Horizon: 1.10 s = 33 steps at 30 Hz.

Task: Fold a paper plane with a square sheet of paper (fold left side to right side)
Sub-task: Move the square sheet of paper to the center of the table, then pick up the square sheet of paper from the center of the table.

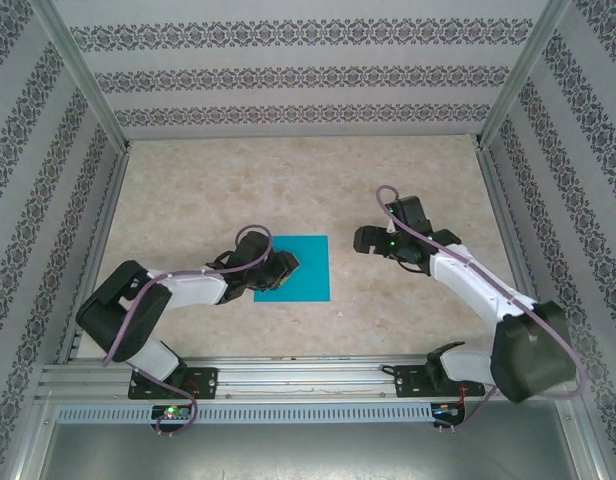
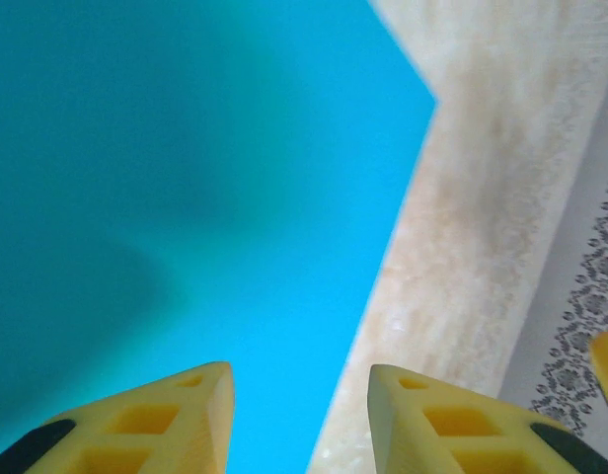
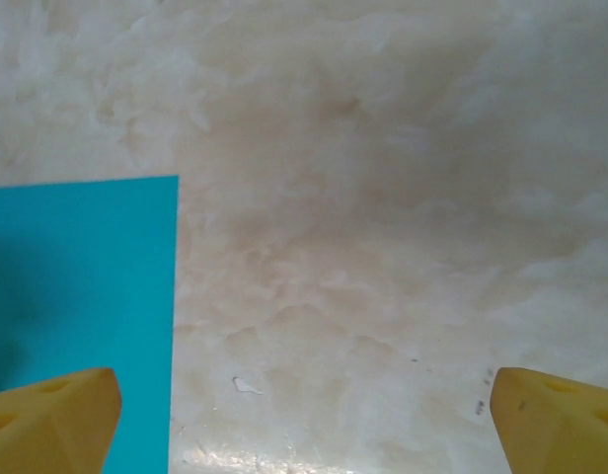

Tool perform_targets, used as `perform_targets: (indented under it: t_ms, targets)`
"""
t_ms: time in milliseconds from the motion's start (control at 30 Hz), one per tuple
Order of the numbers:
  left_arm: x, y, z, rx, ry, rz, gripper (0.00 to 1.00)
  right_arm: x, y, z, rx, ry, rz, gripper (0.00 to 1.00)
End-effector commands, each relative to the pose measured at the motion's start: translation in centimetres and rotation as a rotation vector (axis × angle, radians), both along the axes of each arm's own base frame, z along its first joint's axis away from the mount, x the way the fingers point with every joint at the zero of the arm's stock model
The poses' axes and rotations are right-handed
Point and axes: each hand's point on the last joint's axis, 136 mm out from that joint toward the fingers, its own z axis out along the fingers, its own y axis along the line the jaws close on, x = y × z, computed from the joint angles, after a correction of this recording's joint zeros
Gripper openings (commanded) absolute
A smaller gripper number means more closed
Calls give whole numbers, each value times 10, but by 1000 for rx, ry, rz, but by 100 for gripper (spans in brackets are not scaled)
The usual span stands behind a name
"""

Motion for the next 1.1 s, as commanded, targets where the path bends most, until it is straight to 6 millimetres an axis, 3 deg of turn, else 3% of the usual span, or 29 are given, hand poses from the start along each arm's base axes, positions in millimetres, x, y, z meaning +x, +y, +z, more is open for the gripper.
perform_targets:
  t_ms: [0,200,433,767,1067]
  targets:
    - [-8,23,4,95,-7,3,41,10,22,2,-64,-8,97,95]
    - [-25,55,-11,139,28,17,35,22,75,-15,-129,34,247,95]
    - [-31,62,-19,139,45,-31,33,34,118,-37,-187,74,329,98]
    - [-31,59,-39,128,96,-50,33,44,139,-65,-234,132,367,98]
    - [-36,63,-54,151,141,-42,32,38,148,-90,-239,200,381,98]
